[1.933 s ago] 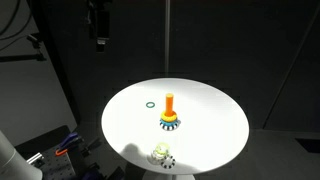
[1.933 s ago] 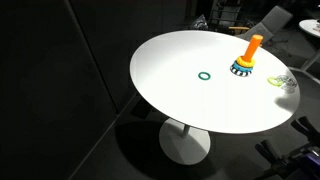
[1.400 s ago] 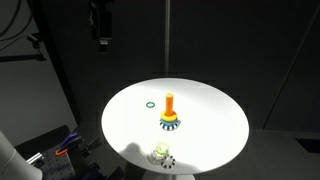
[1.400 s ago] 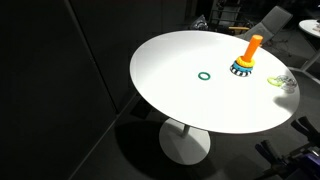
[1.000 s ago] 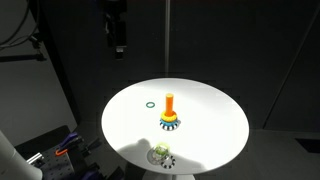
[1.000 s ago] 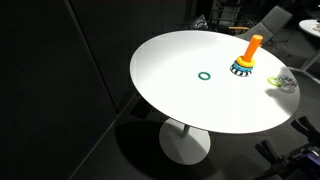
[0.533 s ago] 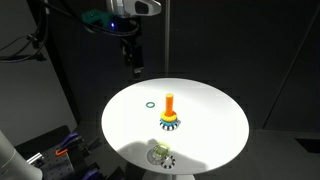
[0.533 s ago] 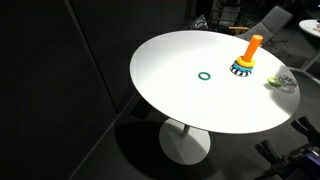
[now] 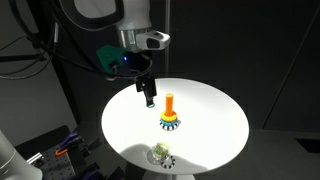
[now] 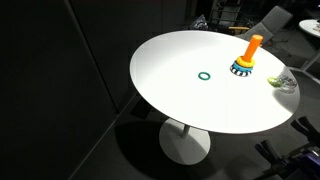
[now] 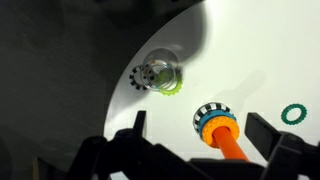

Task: Put the clear band through the pole

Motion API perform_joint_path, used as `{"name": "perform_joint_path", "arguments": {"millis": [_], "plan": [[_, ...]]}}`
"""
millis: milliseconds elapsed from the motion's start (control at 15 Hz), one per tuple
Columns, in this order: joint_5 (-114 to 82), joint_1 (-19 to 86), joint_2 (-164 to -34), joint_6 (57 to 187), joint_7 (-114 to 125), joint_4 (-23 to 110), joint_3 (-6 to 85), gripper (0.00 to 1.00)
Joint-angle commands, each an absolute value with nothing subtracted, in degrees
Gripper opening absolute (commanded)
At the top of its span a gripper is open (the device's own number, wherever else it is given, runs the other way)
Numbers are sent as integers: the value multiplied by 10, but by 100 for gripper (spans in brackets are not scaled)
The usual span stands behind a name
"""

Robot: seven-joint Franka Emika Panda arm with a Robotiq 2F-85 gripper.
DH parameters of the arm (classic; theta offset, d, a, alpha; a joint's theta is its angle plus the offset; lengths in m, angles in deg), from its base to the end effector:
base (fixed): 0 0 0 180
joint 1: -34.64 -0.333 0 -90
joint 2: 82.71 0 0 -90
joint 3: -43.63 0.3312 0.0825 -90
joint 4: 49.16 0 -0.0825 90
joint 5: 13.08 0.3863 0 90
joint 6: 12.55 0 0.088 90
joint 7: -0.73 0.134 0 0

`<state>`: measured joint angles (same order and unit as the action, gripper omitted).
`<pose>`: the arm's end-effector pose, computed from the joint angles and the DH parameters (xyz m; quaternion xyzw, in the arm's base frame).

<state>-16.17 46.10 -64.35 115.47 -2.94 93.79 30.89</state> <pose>0.3962 -0.1802 0.3900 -0.9870 0.1578 -0.0291 0.0064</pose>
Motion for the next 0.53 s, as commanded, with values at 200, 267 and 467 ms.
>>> {"name": "perform_joint_path", "arguments": {"millis": [200,267,467], "plan": [[-161,468,-669,1181,-34,941,308,100],[-161,468,-669,1181,-34,941,308,100],[-161,468,-668,1181,-33,941,309,100]]}}
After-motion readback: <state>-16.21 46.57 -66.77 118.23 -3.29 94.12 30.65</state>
